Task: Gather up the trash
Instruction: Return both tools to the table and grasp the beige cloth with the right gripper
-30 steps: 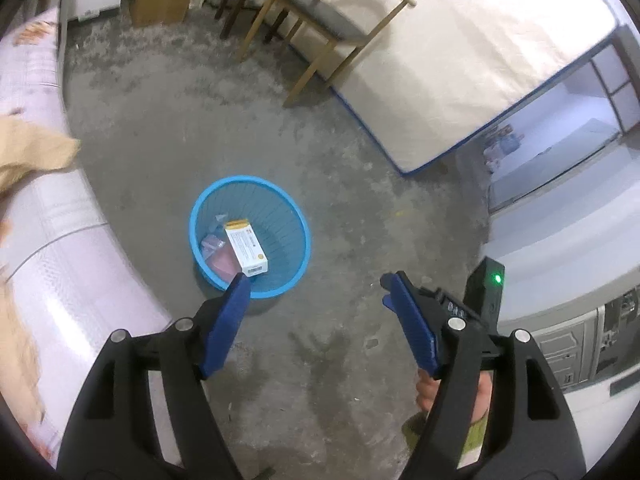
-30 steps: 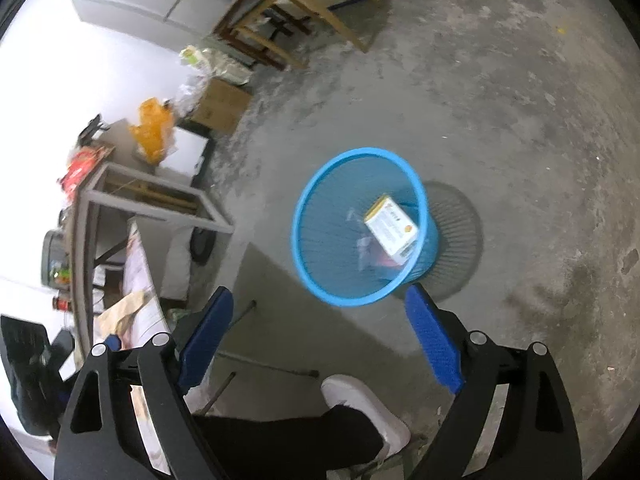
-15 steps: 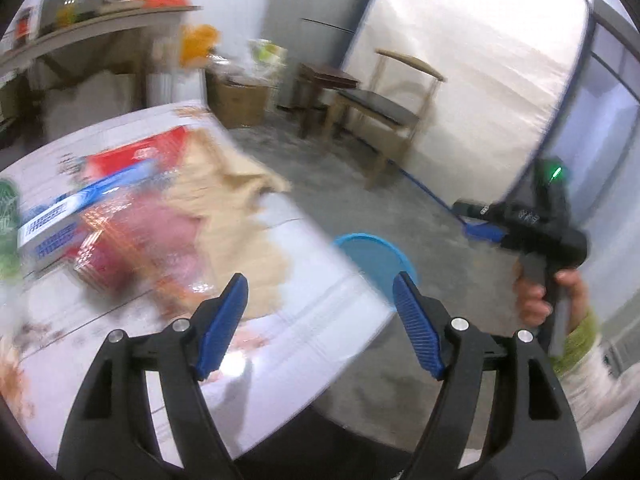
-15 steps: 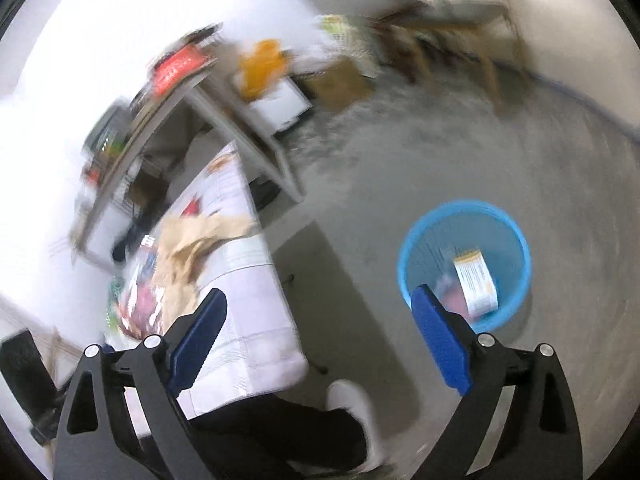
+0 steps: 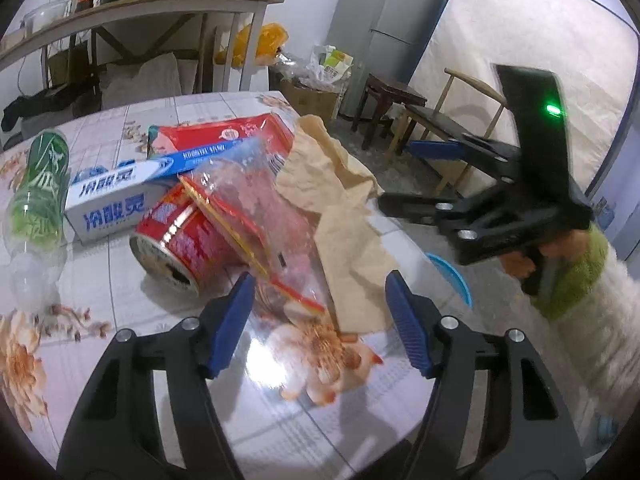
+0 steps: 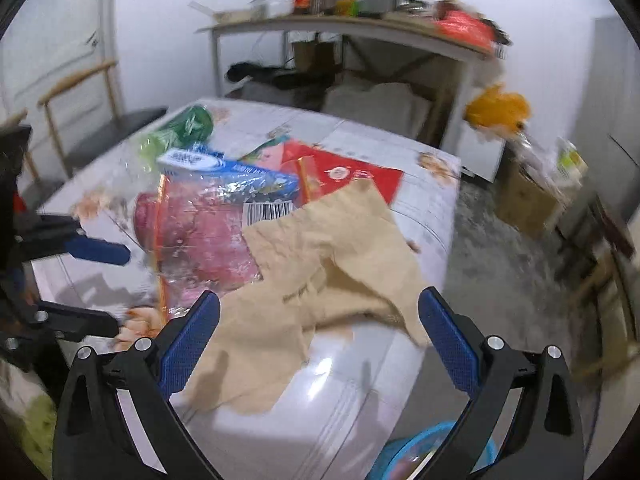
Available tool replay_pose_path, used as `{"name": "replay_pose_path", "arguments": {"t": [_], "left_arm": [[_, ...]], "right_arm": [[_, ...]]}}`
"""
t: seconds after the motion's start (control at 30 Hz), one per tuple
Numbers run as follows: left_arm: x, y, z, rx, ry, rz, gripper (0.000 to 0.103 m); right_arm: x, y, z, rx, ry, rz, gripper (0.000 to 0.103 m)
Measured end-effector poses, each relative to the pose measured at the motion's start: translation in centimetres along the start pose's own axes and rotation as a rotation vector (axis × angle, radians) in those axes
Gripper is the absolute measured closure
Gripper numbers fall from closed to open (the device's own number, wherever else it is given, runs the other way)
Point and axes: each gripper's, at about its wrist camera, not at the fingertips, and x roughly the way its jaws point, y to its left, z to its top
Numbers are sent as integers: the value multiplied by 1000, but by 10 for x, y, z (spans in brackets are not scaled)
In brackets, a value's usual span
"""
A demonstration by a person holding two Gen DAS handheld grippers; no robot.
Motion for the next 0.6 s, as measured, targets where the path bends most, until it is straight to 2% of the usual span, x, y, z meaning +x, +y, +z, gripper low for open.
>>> {"name": "replay_pose_path", "arguments": {"t": [0.2,0.33,0.4,0.47,0.5,0.57,0.6], "left_arm": [[9,4,-4,15,14,15,52],[7,5,-5,20,9,20,61],[8,6,-6,23,8,22,64],[10,6,-6,22,14,22,69],[10,5,-6,21,17,23,72],[13,6,-6,20,26,34,79],[15,6,-6,16,33,34,84]], "right_arm": [[54,-5,15,-73,116,34,7],[70,-6,14,-55,134,44,7],[70,-9,9,-19,130,46,16],[72,-11,5,24,130,52,30],[72,-13,2,53,134,53,34],[71,-13,-2,99,136,58,50],[69,-13,-4,120,131,52,52]]}}
